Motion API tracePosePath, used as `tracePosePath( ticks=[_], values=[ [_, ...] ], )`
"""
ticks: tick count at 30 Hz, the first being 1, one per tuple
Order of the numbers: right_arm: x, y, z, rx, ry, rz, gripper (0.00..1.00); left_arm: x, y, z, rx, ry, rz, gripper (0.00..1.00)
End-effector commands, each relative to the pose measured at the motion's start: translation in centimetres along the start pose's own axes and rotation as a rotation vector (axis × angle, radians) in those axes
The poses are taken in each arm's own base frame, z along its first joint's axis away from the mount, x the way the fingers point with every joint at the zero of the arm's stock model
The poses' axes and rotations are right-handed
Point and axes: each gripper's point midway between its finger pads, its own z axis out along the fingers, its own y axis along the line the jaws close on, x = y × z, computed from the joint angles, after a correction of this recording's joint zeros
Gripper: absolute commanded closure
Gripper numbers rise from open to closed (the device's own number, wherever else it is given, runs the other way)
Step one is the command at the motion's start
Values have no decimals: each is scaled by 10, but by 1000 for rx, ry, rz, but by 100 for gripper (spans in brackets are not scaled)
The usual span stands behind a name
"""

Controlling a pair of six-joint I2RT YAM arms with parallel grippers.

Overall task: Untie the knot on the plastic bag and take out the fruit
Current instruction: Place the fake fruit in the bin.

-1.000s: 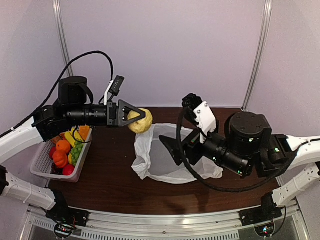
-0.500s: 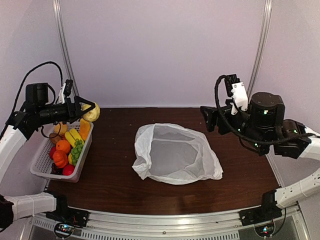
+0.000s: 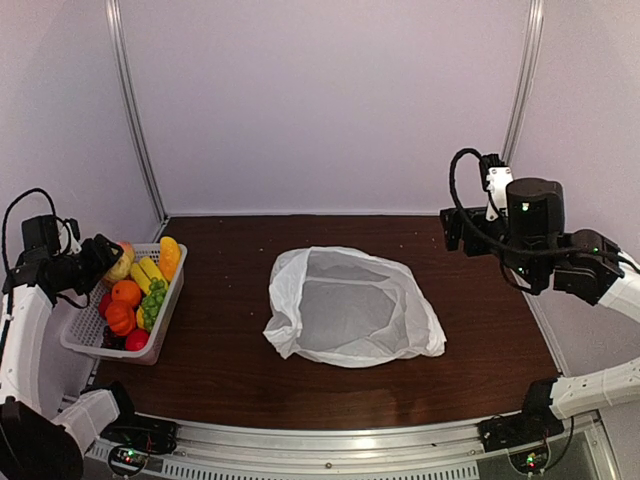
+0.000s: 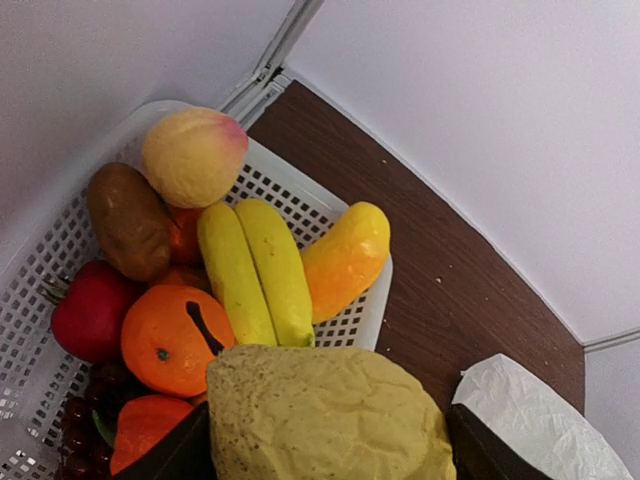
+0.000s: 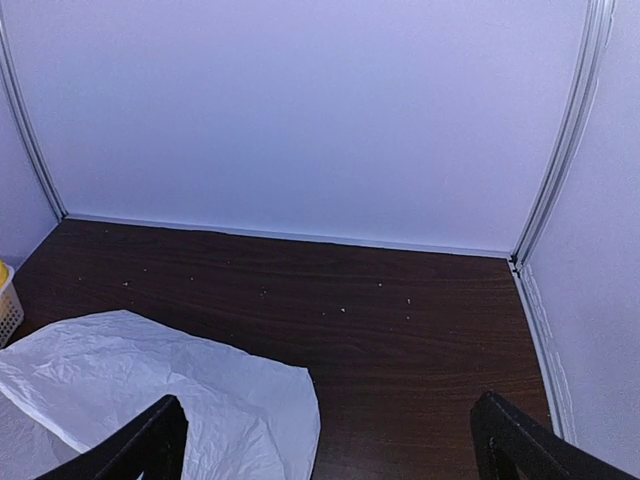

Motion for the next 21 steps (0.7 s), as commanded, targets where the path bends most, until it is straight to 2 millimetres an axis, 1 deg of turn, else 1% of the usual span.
tracePosePath(
  ticks=[1,6,8,9,10,14,18,21],
  values=[
    [13,-3,3,-12,49,-11,1,-2,39,-3,-141,-75,-80,51],
    [19,-6,3,-19,58,-5,1,-2,76,-14,-300,-199,-139,53],
    [20,-9,1,-18,57,1,1,1,93,-18,-372,-224,-158,53],
    [20,-11,1,-18,56,3,1,3,98,-18,-393,-230,-165,53],
    [22,-12,0,-17,61,0,1,4,107,-22,-441,-249,-170,53],
    [23,-16,-3,-12,73,-12,1,6,133,-36,-573,-302,-172,53],
    [25,-18,-4,-9,86,-22,1,14,146,-36,-624,-299,-200,53],
    [26,-16,-3,-19,93,-13,1,16,151,-38,-655,-301,-212,49]
  ],
)
